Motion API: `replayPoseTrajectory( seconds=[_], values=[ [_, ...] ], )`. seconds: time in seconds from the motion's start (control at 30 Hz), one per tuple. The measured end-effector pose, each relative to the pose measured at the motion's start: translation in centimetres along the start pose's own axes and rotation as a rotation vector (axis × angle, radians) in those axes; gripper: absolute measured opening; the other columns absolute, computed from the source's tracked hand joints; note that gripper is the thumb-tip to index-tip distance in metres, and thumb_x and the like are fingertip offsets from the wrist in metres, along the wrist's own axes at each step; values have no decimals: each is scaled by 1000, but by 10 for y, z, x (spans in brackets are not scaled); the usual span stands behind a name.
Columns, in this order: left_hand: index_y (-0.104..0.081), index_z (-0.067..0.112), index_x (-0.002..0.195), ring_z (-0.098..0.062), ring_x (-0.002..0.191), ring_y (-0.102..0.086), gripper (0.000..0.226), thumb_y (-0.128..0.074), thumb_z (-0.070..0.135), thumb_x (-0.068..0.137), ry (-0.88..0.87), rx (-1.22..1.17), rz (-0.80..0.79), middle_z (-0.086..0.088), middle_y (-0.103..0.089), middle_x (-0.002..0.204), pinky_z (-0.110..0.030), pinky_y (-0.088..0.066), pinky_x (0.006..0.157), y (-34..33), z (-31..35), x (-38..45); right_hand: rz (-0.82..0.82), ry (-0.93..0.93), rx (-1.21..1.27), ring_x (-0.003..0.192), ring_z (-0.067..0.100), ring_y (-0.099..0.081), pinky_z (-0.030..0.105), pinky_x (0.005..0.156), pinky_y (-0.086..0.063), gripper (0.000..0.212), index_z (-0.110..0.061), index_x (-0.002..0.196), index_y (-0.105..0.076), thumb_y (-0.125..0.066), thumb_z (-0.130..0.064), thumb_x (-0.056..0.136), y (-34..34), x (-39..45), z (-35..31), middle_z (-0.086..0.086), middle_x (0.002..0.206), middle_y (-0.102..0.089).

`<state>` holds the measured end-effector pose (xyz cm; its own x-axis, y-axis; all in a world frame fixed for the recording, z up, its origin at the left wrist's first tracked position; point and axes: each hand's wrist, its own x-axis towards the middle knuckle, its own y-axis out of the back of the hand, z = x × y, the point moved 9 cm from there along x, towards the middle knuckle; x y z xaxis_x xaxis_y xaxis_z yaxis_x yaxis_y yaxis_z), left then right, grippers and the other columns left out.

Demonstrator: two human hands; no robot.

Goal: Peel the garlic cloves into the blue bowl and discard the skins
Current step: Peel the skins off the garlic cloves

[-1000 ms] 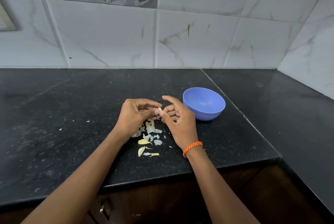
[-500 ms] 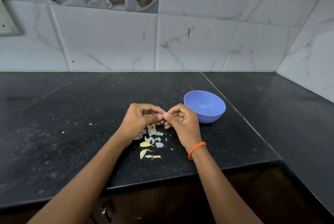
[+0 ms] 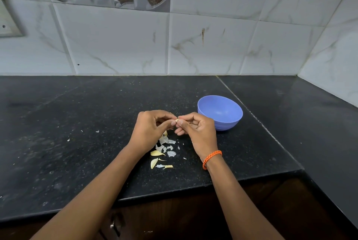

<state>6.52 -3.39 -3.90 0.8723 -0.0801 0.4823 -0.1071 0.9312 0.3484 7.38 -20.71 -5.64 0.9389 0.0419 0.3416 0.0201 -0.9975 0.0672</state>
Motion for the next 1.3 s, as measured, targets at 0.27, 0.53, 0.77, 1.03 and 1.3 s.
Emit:
replayPoseTrajectory(
  seconds=[0.27,0.53,0.77,1.03,1.3],
  values=[
    [-85,10,96,-21,79,-80,8,-80,4,94,58,-59,-38,-3,-82,85,-37,-68,79,4,-6,1,-80,-15,35,76,31,-77,35,73,-65,9,1,103,-77,-76,-5,97,-5,0,2,15,86,-79],
    [-85,10,105,-27,86,-81,12,-78,5,97,105,-156,-41,-6,-83,93,-42,-68,82,0,-9,1,-7,43,-32,78,21,-79,27,75,-64,10,-3,108,-75,-73,-4,98,-2,-2,-6,8,89,-80],
    [-86,12,98,-30,80,-80,7,-85,12,91,110,-137,-64,-4,-83,89,-48,-67,81,0,-7,0,101,101,-47,79,18,-79,26,74,-64,10,-2,102,-80,-81,-3,92,9,-6,-15,4,87,-81],
    [-85,5,98,-33,79,-80,6,-83,7,92,155,-197,-97,-9,-83,90,-39,-67,78,-3,-10,0,44,121,-90,80,19,-79,29,77,-65,8,-4,102,-79,-79,-3,94,3,-5,-14,2,86,-81],
    [-83,-1,95,-37,79,-80,8,-80,6,95,178,-214,-154,-16,-81,88,-43,-67,76,-4,-12,-1,-4,143,-120,77,17,-77,28,75,-64,7,-5,98,-80,-78,-1,93,-2,-5,-14,0,85,-79]
  ],
)
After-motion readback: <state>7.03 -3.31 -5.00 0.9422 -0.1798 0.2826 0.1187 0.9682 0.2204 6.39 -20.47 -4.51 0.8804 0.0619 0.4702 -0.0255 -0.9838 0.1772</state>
